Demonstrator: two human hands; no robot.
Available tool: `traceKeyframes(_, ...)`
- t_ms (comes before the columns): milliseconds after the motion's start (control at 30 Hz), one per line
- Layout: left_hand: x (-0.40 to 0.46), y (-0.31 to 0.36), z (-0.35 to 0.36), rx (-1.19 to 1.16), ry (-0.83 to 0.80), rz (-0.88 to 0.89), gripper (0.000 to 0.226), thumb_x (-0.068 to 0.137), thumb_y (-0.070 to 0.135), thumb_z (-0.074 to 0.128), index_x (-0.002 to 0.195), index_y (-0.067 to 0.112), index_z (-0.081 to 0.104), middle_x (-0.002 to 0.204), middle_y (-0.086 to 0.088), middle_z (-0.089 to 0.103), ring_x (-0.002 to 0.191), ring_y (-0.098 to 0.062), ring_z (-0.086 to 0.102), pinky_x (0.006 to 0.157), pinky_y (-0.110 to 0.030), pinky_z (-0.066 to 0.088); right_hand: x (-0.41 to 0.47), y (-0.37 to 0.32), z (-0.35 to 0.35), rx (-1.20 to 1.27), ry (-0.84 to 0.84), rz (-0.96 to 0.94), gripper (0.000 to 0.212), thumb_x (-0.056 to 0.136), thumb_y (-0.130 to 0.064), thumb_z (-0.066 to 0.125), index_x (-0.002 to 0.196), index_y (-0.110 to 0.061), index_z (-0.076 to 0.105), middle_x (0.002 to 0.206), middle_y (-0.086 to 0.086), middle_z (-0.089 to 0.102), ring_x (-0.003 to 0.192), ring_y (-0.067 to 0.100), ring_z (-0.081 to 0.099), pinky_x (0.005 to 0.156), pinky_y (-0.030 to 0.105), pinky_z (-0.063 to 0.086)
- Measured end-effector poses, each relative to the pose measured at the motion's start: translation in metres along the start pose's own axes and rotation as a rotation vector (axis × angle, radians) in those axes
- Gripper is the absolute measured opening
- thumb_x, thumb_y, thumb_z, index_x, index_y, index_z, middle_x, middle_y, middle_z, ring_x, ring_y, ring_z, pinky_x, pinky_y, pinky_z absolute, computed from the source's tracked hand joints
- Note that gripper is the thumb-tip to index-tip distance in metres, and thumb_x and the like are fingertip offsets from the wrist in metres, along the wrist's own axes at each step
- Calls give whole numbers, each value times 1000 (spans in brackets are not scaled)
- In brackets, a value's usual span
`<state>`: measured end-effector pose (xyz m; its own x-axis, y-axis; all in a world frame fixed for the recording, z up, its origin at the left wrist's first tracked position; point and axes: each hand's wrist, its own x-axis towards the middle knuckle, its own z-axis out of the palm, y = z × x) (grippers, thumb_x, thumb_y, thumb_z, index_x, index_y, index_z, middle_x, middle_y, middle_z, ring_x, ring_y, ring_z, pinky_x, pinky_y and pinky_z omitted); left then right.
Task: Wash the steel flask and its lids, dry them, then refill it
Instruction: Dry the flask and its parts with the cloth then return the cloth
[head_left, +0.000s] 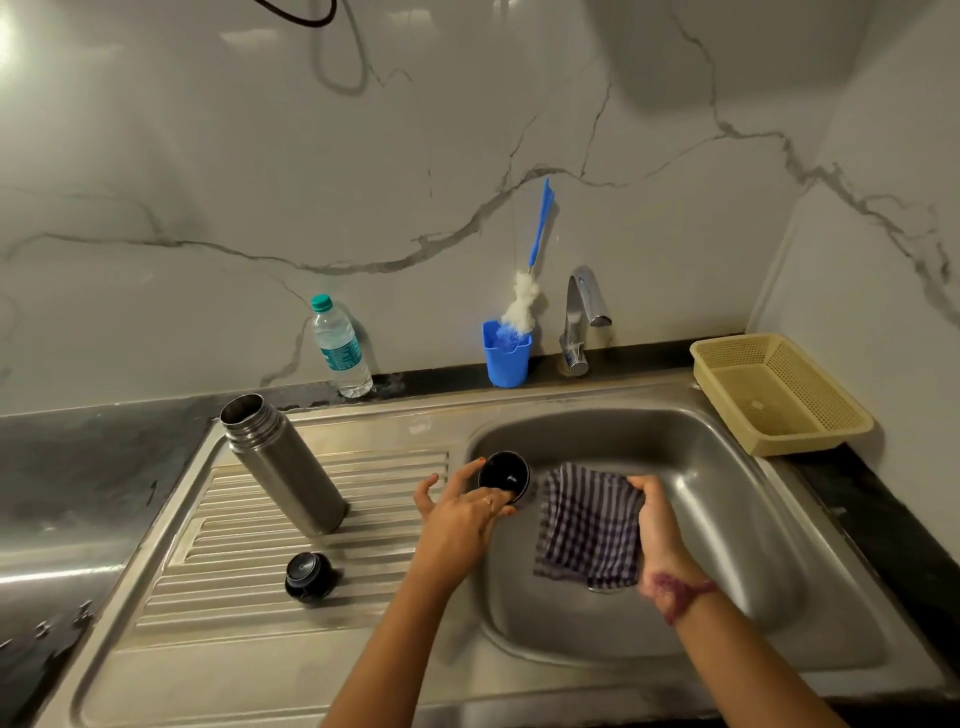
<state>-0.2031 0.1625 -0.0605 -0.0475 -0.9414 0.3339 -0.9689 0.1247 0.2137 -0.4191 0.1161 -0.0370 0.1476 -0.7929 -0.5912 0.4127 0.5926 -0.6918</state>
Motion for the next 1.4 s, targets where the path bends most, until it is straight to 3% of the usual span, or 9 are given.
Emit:
traceKeyframes(133, -12, -12, 0, 75, 75, -13, 32, 87, 41, 42, 84, 40, 74, 90, 23, 72, 109, -13, 50, 82, -35, 23, 4, 0, -2, -24, 28, 35, 41, 88, -42, 36, 77, -12, 62, 67, 8, 67, 73, 29, 59, 72, 39, 49)
traceKeyframes(267, -16, -31, -4, 144, -3, -115, 11, 76, 33, 65, 79, 40, 74, 86, 15, 66, 87, -20, 50, 70, -36, 27, 5, 8, 2, -62, 66, 69, 37, 86, -41, 37, 79, -13, 60, 80, 11, 63, 76, 29, 58, 74, 41, 49)
traceKeyframes(467, -20, -62, -12, 138, -238, -263, 30, 103, 32, 46, 123, 29, 68, 122, 4, 60, 107, -24, 49, 84, -37, 42, 1, 14, 16, 0, 41, 85, 40, 90, -36, 33, 70, -11, 57, 53, 7, 64, 61, 26, 58, 63, 34, 46)
traceKeyframes(633, -27, -81, -8, -320, -100, -615, 11, 97, 27, 55, 97, 20, 63, 110, 7, 60, 99, -15, 55, 75, -37, 43, 7, 20, 22, 24, 60, 75, 37, 87, -36, 34, 74, -11, 59, 67, 11, 65, 72, 28, 56, 69, 37, 48)
traceKeyframes(833, -31, -99, -10, -470, -72, -791, 5, 93, 25, 54, 95, 20, 53, 104, 12, 61, 93, -14, 56, 71, -38, 39, 17, 35, 27, 19, 116, 74, 34, 82, -39, 38, 77, -14, 59, 82, 11, 62, 78, 29, 58, 79, 41, 48)
traceKeyframes(1000, -31, -105, -12, -459, -67, -792, 8, 95, 27, 54, 94, 20, 51, 99, 6, 60, 89, -21, 57, 67, -38, 36, 19, 42, 34, 45, 97, 56, 34, 87, -35, 36, 72, -13, 58, 63, 7, 66, 73, 27, 58, 70, 36, 49)
traceKeyframes(1133, -31, -113, -8, -242, -204, -647, 25, 99, 29, 51, 120, 18, 61, 119, 1, 56, 94, -19, 54, 68, -36, 41, 21, 46, 39, 48, 94, 48, 36, 86, -40, 38, 79, -13, 62, 75, 10, 68, 79, 29, 60, 77, 40, 50)
traceKeyframes(1233, -30, -111, -12, -38, -290, -516, 36, 103, 25, 46, 134, 12, 58, 132, -4, 47, 110, -27, 57, 85, -39, 50, 20, 47, 40, 51, 62, 54, 41, 90, -44, 39, 84, -12, 64, 74, 11, 70, 81, 30, 60, 78, 41, 49)
traceKeyframes(1400, -26, -96, -25, -116, -172, -463, 46, 99, 30, 56, 143, 14, 52, 133, -3, 44, 106, -27, 60, 89, -42, 53, 14, 46, 43, 50, 17, 44, 40, 92, -45, 42, 86, -11, 63, 85, 13, 65, 81, 30, 59, 77, 42, 49)
